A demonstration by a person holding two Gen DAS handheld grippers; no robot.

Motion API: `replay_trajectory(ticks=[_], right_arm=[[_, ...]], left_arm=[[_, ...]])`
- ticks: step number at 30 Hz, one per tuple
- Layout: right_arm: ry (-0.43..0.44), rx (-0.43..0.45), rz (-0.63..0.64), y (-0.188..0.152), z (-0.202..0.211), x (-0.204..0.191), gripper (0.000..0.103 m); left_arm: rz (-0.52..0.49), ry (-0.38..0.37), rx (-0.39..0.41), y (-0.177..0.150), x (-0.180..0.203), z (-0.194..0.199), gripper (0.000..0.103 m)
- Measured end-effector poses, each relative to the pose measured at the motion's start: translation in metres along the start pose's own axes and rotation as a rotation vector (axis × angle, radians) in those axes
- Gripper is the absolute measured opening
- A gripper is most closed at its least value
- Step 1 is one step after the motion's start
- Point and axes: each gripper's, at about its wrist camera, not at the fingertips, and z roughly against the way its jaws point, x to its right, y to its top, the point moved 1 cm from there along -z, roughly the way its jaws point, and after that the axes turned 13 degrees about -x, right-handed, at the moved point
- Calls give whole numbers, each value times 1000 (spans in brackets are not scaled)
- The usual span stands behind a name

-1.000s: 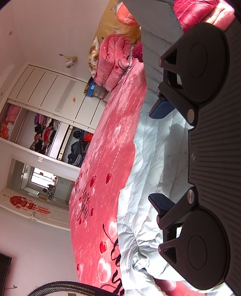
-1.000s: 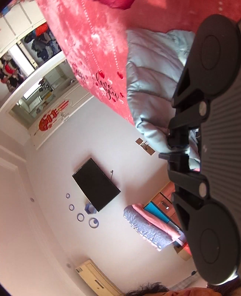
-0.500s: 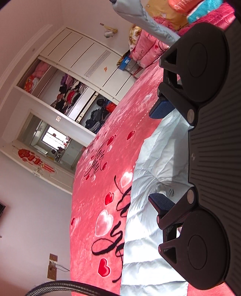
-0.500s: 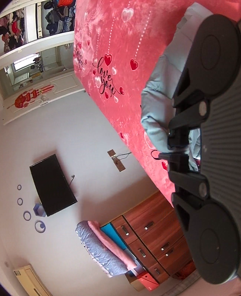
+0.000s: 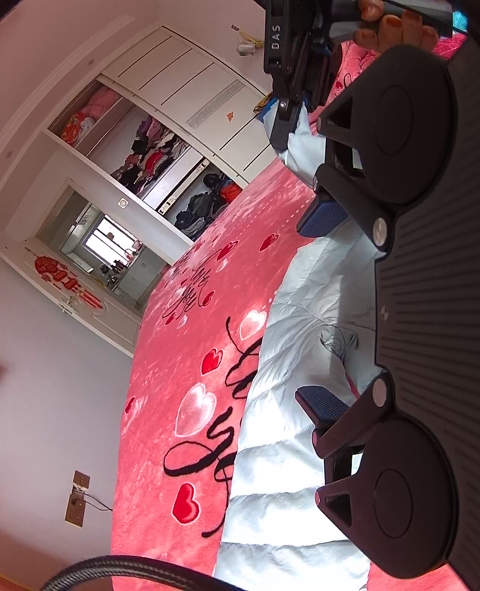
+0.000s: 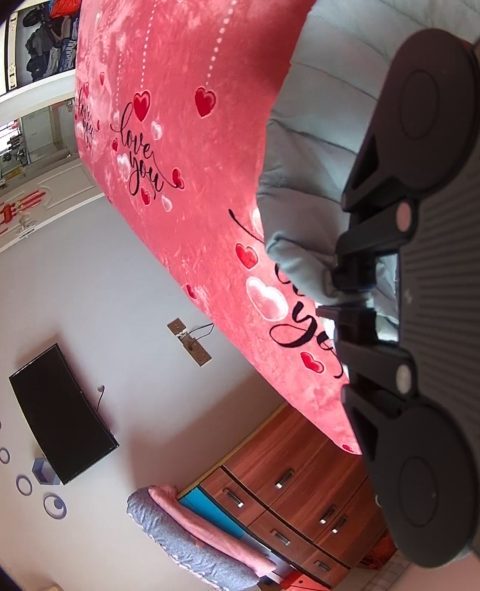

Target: Fold large clothes

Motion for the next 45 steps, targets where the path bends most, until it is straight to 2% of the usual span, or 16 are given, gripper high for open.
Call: replay_trajectory(ticks=[5,7,9,13,15,18,21,27,30,32,38,42,45], right_arm=[[32,-11,-58,2,-20,11,12],[31,-10,-68,1,-25,14,23],[32,-11,-80,-1,-29,16,44],[29,15,-85,-6,-27,15,58],[-5,45,-78,-11,-18,12,72],[-121,111,-54,-28,2,10,84],[-277,171,-49,-63,28,16,91],[-348,278,-308,-159,80,64,92],[-329,319,-399,-201,93,79,92],[-285,351,-422,-223,96,84,93],[-91,421,-455,-245,79,95,93],[-66,411,-455,-239,64,108,93],[-46,448,-478,-238,62,122,93]], left_arm=[[17,-6,-9,2,-2,2,103],[15,0,-14,2,-5,1,103],[15,2,-21,2,-5,-1,103],[12,3,-33,2,-3,-3,103],[10,-1,-38,1,-3,-3,103],[-4,-3,-51,-1,-1,-5,103],[-20,-5,-63,-3,2,-6,103],[-57,-3,-76,-9,10,-9,103],[-68,-6,-82,-12,14,-12,103],[-86,-5,-87,-15,19,-14,103],[-168,9,-101,-23,25,-19,103],[-184,14,-113,-22,21,-22,103],[-191,-5,-120,-21,20,-23,103]])
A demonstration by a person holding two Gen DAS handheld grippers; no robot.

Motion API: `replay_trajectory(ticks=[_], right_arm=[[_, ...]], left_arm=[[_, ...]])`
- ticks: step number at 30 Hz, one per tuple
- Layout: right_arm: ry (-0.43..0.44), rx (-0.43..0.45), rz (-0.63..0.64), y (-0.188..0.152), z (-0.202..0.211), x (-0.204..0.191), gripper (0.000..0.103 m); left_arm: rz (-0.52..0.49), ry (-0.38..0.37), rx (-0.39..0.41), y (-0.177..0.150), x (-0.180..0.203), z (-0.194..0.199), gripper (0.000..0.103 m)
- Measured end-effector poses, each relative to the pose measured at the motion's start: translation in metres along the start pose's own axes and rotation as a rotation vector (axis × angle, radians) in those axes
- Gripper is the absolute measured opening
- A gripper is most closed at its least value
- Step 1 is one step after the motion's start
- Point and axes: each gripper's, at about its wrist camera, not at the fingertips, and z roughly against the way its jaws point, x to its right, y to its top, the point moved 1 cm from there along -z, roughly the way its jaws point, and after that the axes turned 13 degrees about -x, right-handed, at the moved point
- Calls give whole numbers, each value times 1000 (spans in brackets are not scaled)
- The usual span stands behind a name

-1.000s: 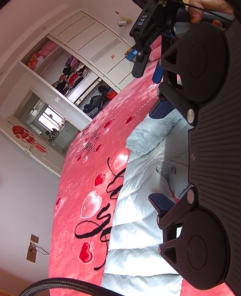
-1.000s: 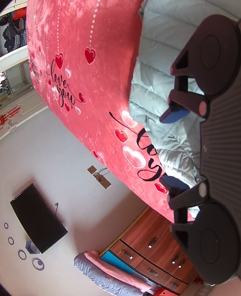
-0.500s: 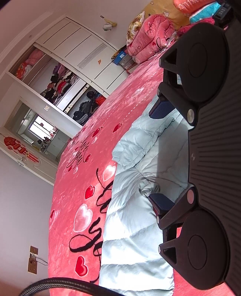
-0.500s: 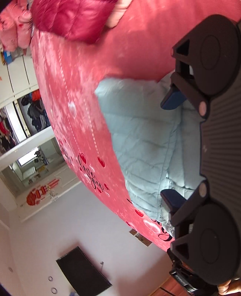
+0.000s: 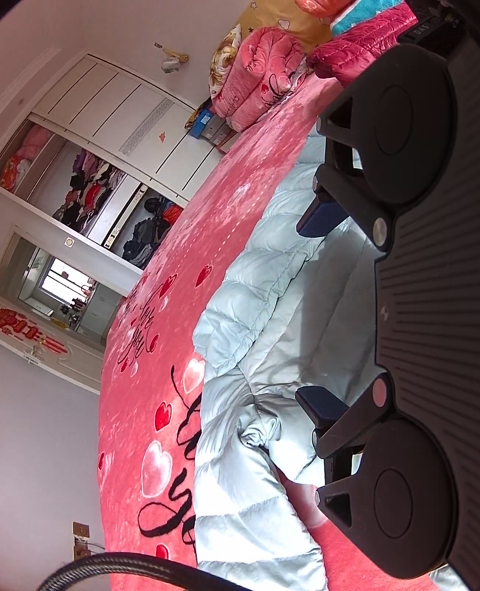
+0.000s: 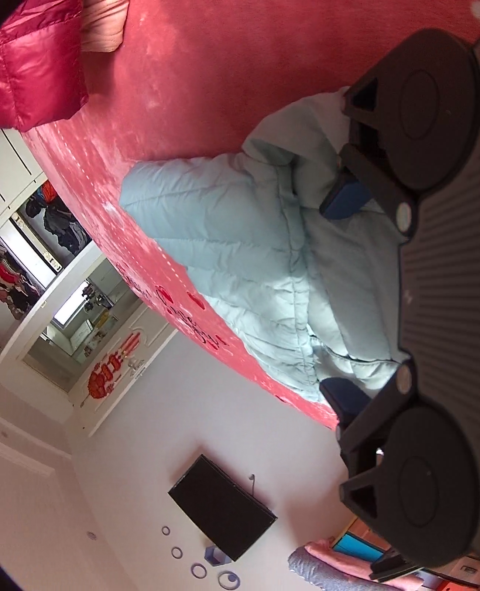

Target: Fold large clothes

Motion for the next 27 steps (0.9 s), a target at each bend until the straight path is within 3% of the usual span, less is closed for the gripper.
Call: replay_trajectory(ticks=[8,12,16,22,27], right_arm=[[2,70,-91,17,-1,33,95],[-35,141,-134,19,14,37,95],[-66,134,-128,17,14,37,95],[-79,109,-132,17,12,38,95],[-80,104,-136,16,12,40,95]], left_arm=[[-42,-15,-15,-1,4,-3,103],[-46,-18,-29,0,8,-6,103],[-41,-7,-37,3,10,-8,103],[35,9,-46,20,-1,-18,103],[184,-19,-71,42,-18,-41,103]])
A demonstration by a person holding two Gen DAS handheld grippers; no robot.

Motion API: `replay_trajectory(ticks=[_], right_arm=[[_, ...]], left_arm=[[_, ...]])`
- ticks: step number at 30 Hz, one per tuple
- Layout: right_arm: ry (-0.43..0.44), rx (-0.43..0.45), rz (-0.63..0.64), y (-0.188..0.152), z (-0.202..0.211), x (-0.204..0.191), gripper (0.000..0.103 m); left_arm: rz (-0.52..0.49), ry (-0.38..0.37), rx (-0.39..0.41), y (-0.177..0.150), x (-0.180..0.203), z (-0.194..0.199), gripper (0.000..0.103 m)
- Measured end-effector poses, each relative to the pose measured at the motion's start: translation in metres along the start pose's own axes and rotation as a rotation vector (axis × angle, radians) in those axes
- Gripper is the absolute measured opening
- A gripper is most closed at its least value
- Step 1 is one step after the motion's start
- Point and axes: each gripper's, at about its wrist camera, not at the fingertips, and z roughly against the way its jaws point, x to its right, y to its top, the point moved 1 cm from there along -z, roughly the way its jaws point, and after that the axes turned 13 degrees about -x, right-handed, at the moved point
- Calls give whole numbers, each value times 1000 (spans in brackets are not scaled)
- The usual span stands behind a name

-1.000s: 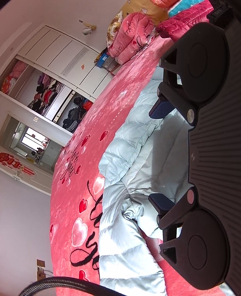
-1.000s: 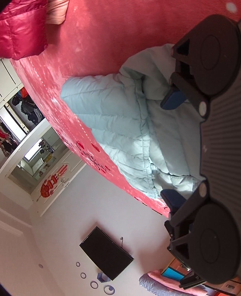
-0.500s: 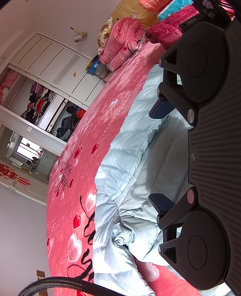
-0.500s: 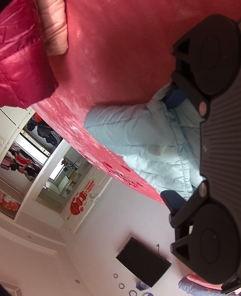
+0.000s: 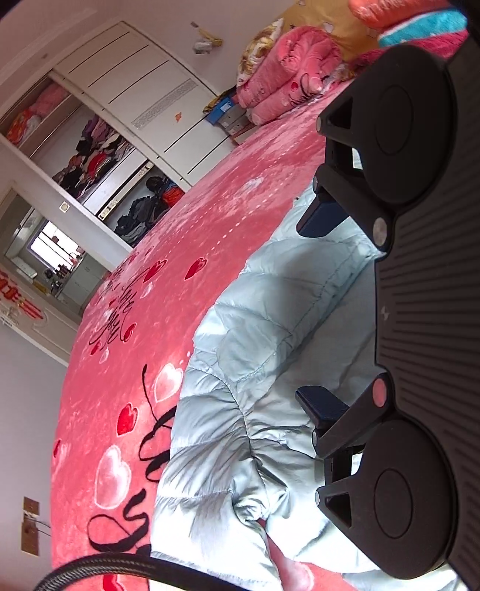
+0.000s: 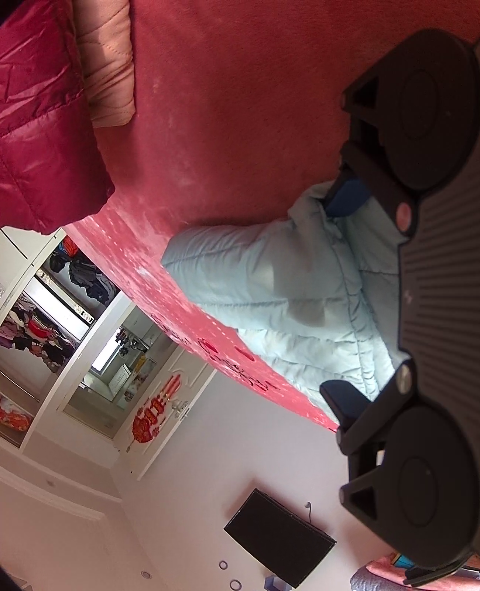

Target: Fold large clothes

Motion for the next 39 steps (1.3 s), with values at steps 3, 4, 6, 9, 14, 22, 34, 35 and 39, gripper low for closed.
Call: replay_trajectory(ticks=[3,4,6,9,14,22,34,35,39], right_arm=[[-16,-5,20,0,-4,-3,96],[-20,-6,26,0,-5,-4,96],[-23,-9,36,-1,-5,-5,97],[-24,-13,40,0,-8,-5,98],[-35,-20,60,-1,-9,-6,99],[-80,-42,123,-2,-15,-14,99],[-174,-84,252,-5,-26,-28,102],[-187,-90,269,-5,-27,-30,102],[-240,-118,339,-8,-32,-36,102]], left_arm=[[67,15,-8,15,-5,-15,103],[80,15,-6,19,-6,-20,103],[99,22,-9,29,-8,-29,100],[125,39,-14,39,-8,-40,91],[133,105,-22,49,-3,-51,42],[92,266,30,37,1,-29,10],[6,353,10,11,-10,-19,12],[10,349,11,10,-11,-17,12],[29,329,24,11,-14,-3,16]])
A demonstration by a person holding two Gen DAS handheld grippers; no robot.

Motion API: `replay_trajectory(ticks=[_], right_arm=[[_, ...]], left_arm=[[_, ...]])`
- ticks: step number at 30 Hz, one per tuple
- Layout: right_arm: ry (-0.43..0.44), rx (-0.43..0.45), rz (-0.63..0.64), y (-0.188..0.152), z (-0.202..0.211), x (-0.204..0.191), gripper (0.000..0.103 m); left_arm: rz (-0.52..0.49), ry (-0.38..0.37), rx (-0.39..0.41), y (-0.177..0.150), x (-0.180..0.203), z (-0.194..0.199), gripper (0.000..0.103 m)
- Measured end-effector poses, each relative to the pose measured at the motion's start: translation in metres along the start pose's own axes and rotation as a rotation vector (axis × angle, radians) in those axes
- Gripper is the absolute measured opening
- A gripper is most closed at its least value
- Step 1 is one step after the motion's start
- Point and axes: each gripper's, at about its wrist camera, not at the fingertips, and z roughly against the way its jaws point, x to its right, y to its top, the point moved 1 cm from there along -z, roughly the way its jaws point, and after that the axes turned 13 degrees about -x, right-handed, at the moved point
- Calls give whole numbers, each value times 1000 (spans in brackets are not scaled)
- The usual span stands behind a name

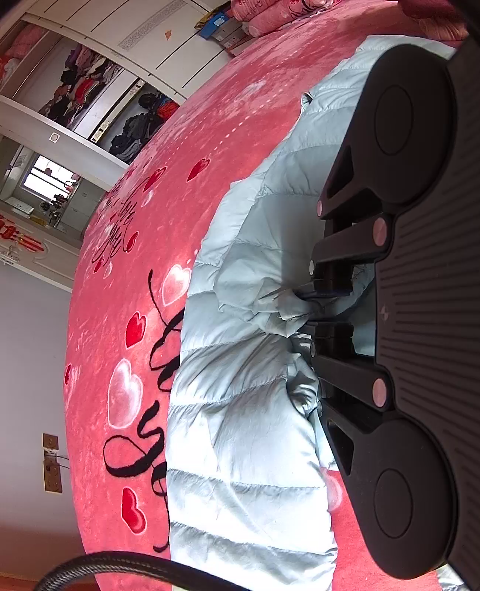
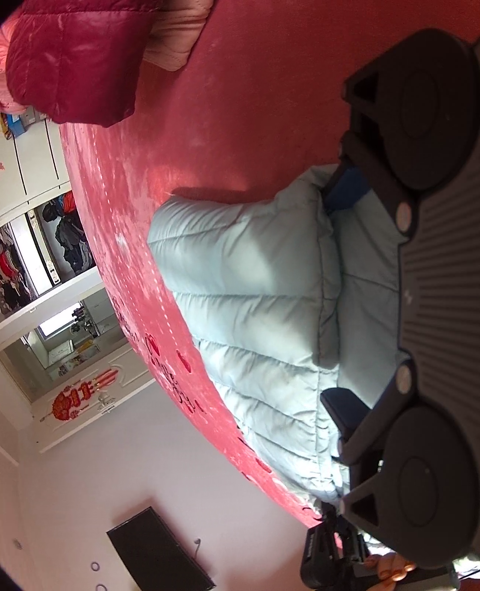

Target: Fold large clothes

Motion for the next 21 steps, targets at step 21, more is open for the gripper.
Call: replay_trajectory(ticks=[21], right_arm=[[-88,1,129,-17,28,-34,102]], left_arm=[[-77,44,77,-41,-33,97,51]])
